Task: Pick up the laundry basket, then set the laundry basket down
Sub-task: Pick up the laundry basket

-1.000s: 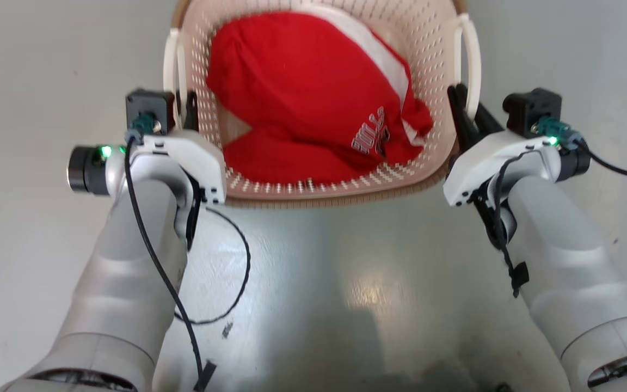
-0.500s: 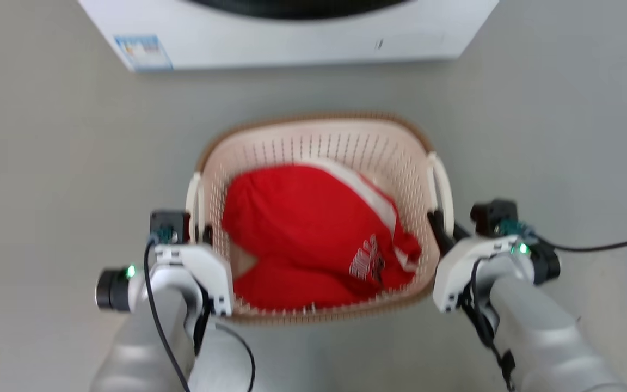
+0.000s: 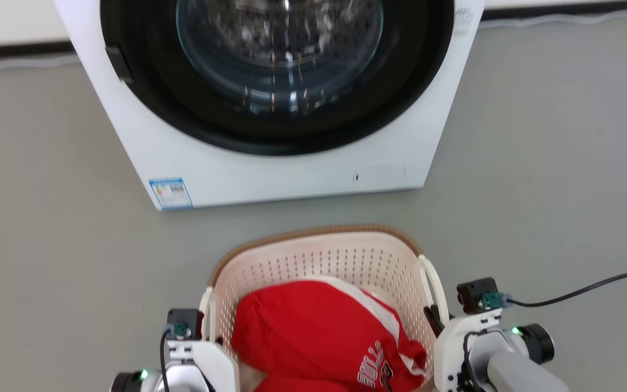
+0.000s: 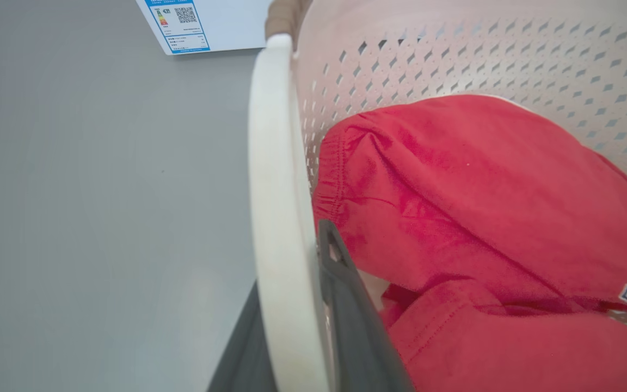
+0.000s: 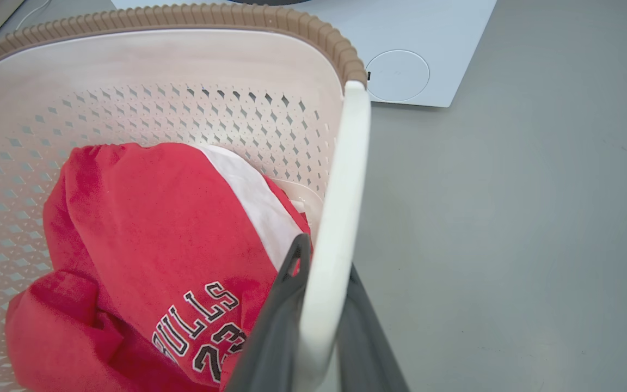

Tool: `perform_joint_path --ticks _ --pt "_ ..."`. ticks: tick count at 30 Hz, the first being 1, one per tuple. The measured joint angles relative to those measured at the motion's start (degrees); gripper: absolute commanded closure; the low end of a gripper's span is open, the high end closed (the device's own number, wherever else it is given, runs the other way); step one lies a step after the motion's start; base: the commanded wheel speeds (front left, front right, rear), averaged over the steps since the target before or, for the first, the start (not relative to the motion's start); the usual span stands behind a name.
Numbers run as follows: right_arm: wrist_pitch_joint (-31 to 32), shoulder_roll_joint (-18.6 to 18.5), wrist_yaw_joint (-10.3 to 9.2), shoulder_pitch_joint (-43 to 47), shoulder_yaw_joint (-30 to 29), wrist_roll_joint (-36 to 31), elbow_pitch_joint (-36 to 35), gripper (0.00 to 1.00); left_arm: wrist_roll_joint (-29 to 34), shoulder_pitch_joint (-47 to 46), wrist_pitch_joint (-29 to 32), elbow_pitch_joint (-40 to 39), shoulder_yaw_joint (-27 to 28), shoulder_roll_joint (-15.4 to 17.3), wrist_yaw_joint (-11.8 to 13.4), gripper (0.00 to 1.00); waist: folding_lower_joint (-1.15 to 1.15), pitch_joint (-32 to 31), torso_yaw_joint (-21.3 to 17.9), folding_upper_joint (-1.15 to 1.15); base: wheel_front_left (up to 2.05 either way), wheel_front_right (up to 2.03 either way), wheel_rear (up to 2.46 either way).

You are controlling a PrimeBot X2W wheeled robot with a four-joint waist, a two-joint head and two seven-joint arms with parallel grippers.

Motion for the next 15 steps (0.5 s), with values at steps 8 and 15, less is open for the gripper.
perform_joint_path --ticks 8,15 --pt "1.2 -0.3 -0.01 1.9 3.2 2.3 0.1 1.00 -6.0 3.2 1.5 -1.9 -6.0 0.5 2.0 1.00 0.00 -6.9 -0.3 0.00 0.00 0.00 0.00" --pt "1.6 -0.4 -0.02 2.5 4.7 3.1 0.4 1.00 -10.3 3.9 2.1 -2.2 -10.3 0.5 3.0 1.00 0.00 -8.8 -0.2 0.00 0.00 0.00 0.00"
